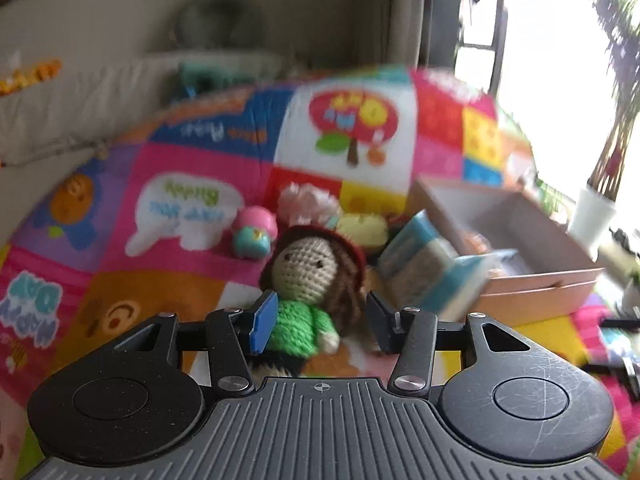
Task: Organize objects
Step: 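Grasp the crocheted doll with the left tool, then grasp the pink pig toy with the right tool while the left tool holds the doll, then lower the doll into the pink box with the left tool and open, then lower the pig toy into the pink box with the right tool and open, then grasp the blue tissue packet with the left tool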
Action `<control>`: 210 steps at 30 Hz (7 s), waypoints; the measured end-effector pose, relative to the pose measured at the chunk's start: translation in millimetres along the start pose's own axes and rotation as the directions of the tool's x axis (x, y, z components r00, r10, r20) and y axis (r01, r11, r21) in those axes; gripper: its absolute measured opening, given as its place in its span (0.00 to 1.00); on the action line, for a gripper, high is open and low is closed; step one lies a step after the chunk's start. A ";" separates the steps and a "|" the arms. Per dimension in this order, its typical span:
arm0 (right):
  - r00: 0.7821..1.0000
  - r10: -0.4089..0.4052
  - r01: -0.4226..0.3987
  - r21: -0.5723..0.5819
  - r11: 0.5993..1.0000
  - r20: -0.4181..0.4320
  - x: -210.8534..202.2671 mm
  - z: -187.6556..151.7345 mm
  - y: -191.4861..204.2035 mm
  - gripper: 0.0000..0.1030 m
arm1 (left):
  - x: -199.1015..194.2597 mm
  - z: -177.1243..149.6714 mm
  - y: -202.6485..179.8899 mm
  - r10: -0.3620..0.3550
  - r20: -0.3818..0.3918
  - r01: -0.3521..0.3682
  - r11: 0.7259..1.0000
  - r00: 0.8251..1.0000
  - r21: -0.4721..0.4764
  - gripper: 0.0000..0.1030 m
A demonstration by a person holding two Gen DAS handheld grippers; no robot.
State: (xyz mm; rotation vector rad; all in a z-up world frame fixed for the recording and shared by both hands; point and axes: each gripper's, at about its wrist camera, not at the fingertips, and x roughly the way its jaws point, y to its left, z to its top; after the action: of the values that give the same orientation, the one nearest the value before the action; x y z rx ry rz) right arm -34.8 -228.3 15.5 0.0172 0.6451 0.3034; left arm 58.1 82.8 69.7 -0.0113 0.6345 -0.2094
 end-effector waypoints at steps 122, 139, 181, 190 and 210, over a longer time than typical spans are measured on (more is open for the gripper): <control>0.997 -0.013 0.017 -0.053 0.998 0.079 -75.3 -3.7 -28.9 0.49 | -14.4 43.4 -150.9 -0.253 -0.023 0.254 0.967 0.967 0.027 0.54; 0.995 -0.048 0.043 0.057 0.997 0.087 -69.1 -22.5 -60.0 0.49 | 88.8 47.0 -186.5 -0.191 -0.173 0.184 0.981 0.966 -0.055 0.56; 0.995 -0.065 0.063 0.028 0.998 0.075 -16.3 -16.1 10.1 0.77 | 70.6 57.9 -24.8 -0.232 0.000 0.217 0.907 0.973 -0.362 0.54; 0.991 -0.038 0.021 0.137 0.990 0.128 -21.6 -23.1 -4.9 0.83 | 100.8 38.1 -47.0 -0.163 -0.153 0.132 0.972 0.975 -0.196 0.51; 0.989 -0.013 -0.008 0.136 0.991 0.150 -24.8 -23.5 -7.5 1.00 | -79.2 -63.0 -72.0 -0.054 -0.189 0.057 0.998 0.981 0.009 0.50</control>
State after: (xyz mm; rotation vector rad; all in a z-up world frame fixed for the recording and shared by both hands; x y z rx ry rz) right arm -65.4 -244.3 10.5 0.1686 0.5142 0.2524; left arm -54.9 31.4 70.7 0.0049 0.8223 -0.2710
